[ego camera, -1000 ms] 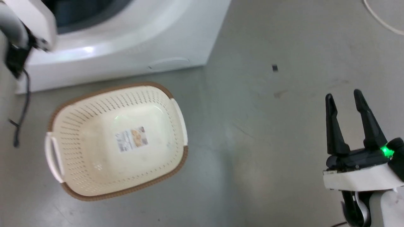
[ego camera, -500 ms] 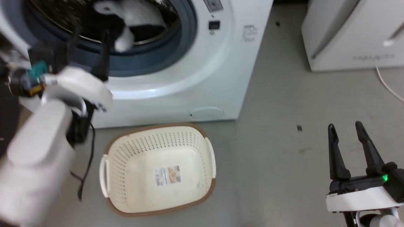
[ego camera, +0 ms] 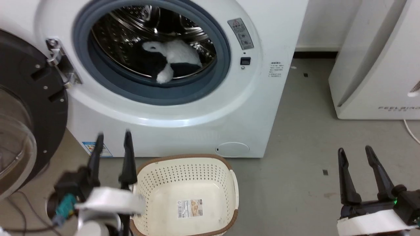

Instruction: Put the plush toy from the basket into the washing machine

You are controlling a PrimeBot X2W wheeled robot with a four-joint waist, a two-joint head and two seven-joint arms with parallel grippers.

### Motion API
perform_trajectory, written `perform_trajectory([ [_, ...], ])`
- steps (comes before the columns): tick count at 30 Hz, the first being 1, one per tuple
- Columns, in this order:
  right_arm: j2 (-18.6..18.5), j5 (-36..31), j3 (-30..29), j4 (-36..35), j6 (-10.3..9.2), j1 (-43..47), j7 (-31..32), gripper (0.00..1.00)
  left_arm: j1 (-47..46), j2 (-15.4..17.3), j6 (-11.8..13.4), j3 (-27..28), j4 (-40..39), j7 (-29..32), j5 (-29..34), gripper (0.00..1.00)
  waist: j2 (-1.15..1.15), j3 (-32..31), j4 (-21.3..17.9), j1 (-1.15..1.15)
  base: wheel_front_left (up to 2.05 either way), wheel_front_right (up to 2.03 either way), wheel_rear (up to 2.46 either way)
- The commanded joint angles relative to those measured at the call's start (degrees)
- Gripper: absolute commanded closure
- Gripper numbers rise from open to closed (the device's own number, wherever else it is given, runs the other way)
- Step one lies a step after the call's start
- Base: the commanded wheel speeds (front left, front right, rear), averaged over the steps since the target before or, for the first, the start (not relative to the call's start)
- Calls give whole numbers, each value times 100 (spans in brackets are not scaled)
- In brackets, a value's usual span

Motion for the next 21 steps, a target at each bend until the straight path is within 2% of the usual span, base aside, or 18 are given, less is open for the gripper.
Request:
perform_trajectory([
  [1,0,-17,2,14,-5,93,-25,0,147,-62,-35,58,-17,-24,96,0,0,-65,49,2,0,0,0],
  [10,0,11,112,91,-5,259,-25,0,932,-495,-447,300,120,-24,973,0,0,-242,68,2,0,0,0],
  [21,0,1,173,154,-5,369,-25,0,1159,-850,-874,567,450,-25,1379,0,0,-353,57,2,0,0,0],
])
